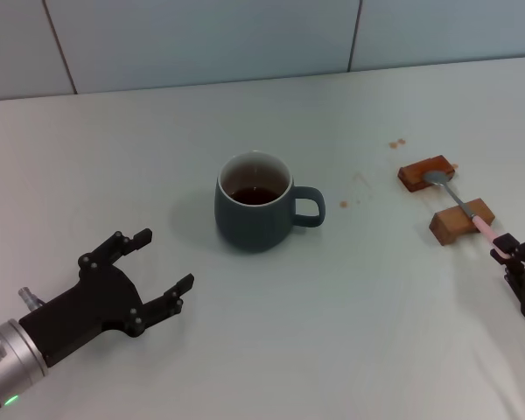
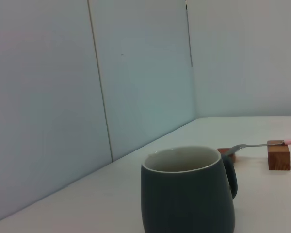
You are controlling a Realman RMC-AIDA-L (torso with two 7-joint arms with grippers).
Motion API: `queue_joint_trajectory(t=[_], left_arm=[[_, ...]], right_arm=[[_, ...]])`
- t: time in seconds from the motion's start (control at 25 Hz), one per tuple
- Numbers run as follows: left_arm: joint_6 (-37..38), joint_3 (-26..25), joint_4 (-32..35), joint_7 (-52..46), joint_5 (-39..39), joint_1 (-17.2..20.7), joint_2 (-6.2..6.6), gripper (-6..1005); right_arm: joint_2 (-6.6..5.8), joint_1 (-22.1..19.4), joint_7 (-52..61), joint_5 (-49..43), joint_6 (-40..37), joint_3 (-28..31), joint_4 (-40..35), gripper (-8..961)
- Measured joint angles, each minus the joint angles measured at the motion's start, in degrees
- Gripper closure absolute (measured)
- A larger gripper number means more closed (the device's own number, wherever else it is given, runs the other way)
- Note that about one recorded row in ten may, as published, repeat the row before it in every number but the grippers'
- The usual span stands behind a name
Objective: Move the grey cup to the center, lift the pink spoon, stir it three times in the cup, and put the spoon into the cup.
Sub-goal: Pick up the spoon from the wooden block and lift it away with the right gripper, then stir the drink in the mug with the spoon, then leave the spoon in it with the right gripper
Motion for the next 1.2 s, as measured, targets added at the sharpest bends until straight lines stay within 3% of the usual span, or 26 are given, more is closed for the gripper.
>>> queue_joint_trajectory(t=[0.04, 0.4, 0.56, 0.72, 0.88, 0.92, 0.96, 1.08, 1.12, 1.16, 1.2], left_arm=[[0.00, 0.00, -0.02, 0.23, 0.00, 0.02, -0.02, 159], [0.24, 0.00, -0.41, 0.68, 0.00, 0.02, -0.07, 160], [0.27, 0.00, -0.52, 0.70, 0.00, -0.17, -0.08, 160], [0.28, -0.01, -0.53, 0.64, -0.01, -0.33, -0.09, 161], [0.29, 0.00, -0.53, 0.55, 0.00, -0.44, -0.12, 161], [0.23, 0.00, -0.53, 0.42, -0.01, -0.54, -0.15, 161], [0.23, 0.00, -0.53, 0.42, -0.01, -0.54, -0.15, 162], [-0.24, -0.10, -0.42, 0.26, -0.18, -0.65, -0.16, 162], [-0.30, -0.30, -0.50, 0.25, -0.33, -0.65, -0.11, 162], [-0.31, -0.30, -0.53, 0.24, -0.39, -0.65, -0.13, 162], [-0.31, -0.28, -0.54, 0.24, -0.41, -0.65, -0.16, 161]], right_arm=[[0.05, -0.27, -1.09, 0.18, -0.93, 0.19, 0.04, 820], [0.03, -2.24, -11.08, 0.63, -13.81, 9.44, -1.63, 835], [-0.10, -0.98, -11.09, 0.64, -18.95, 9.98, -7.37, 835], [-0.11, 1.91, -10.16, 0.14, -23.51, 8.60, -18.26, 834], [-0.08, 5.49, -10.05, 0.14, -27.15, 3.67, -31.78, 834], [-0.03, 7.15, -8.72, 0.22, -28.68, -1.11, -39.17, 835], [-0.03, 7.15, -8.72, 0.22, -28.68, -1.11, -39.17, 835], [0.37, 8.75, -4.44, 0.63, -30.36, -8.84, -50.18, 835], [0.46, 9.55, -1.47, 0.39, -30.09, -14.72, -56.67, 835], [0.46, 9.55, -1.47, 0.39, -30.09, -14.72, -56.67, 835], [0.45, 9.91, -0.01, -0.09, -29.25, -18.45, -60.29, 835]])
